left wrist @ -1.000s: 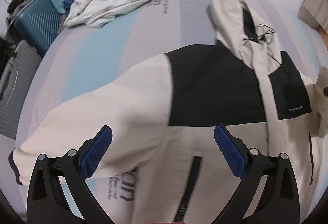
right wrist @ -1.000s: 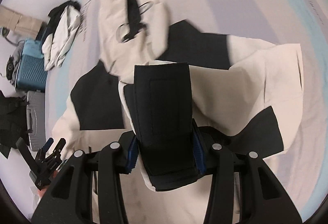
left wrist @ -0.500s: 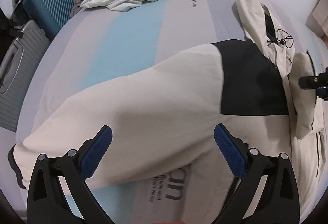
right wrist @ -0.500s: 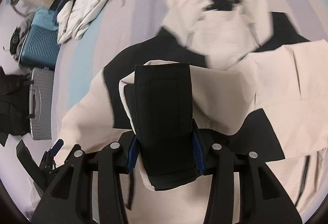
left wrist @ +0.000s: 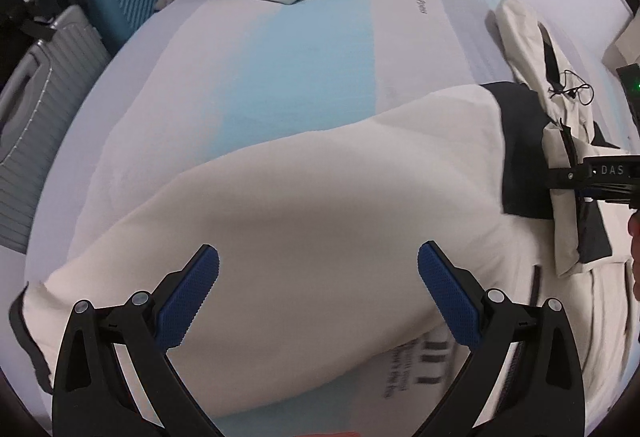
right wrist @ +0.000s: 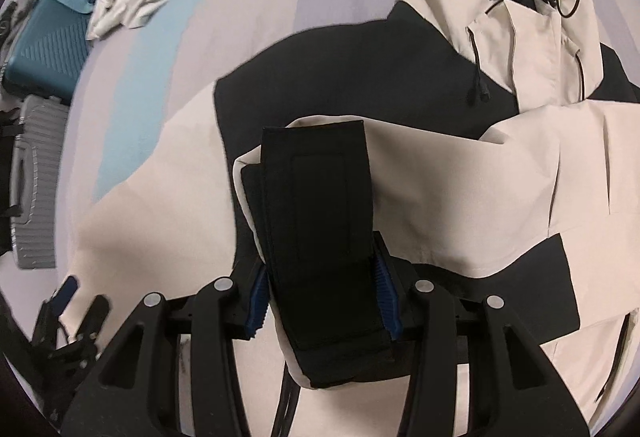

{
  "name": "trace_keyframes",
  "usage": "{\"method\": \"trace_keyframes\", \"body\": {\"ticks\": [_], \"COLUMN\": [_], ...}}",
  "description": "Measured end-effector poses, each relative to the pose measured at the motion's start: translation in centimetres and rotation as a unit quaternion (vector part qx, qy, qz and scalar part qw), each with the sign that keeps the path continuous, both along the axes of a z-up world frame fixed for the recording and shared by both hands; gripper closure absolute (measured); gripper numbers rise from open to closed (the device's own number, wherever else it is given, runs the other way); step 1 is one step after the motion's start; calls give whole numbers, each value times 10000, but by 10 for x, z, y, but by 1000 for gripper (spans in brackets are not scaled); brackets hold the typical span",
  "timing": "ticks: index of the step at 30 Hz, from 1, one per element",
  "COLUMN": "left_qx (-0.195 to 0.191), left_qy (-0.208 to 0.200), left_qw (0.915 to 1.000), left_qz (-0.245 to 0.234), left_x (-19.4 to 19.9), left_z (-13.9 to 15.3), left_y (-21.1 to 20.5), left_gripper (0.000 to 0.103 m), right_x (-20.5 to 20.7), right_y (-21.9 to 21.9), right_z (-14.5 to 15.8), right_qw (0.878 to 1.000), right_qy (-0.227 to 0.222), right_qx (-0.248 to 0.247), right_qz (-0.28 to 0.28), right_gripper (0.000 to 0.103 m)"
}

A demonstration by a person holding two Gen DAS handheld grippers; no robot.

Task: Fold large clothes
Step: 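Lift the black sleeve cuff with the right tool and carry it across the jacket body, then lower the cuff onto the jacket and open the right tool while the left tool grasps the other cuff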

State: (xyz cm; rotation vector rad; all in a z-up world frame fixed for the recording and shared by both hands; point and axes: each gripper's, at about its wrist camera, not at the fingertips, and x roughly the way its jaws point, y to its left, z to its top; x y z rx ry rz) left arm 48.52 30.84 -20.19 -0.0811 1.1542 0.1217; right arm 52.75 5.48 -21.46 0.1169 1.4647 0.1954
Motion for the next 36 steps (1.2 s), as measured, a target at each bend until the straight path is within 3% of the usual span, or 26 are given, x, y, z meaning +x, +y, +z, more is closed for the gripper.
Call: {"method": "trace_keyframes", "body": {"ticks": [6,17,26,29,32,35,36], "left_qx": [46,-41,67,-427,-546,-84,-129], "left_qy": [98,64,104,18,-107,-183,-223], "left_qw": [9996,9951,9860,9846,9866,9881,9881], "left_qz": [262,988,1665,1698,1536,1527,1517], "left_x": [-17,-66,-128,-148,-161,-171,-174], "left_z": [-10,-1,5,6,16,31,36], "left_y": [38,106,180,201,203,200,203], "left_gripper": [6,6,6,9,10,6,6], "right_x": [-10,-35,-50,-62,-74,-87,-90], "right_y": [19,96,128,130,133,137,138], "right_z": [-3,6,30,37,46,52,54], "right_qw": [9997,9956,9947,9923,9884,9832,9816], "right_qy": [72,245,-255,-486,-764,-998,-1057], "right_qx": [237,820,547,429,345,251,226], "right_qz": [-38,373,838,1059,1265,1510,1572], "right_gripper": [39,35,24,20,17,12,10]}}
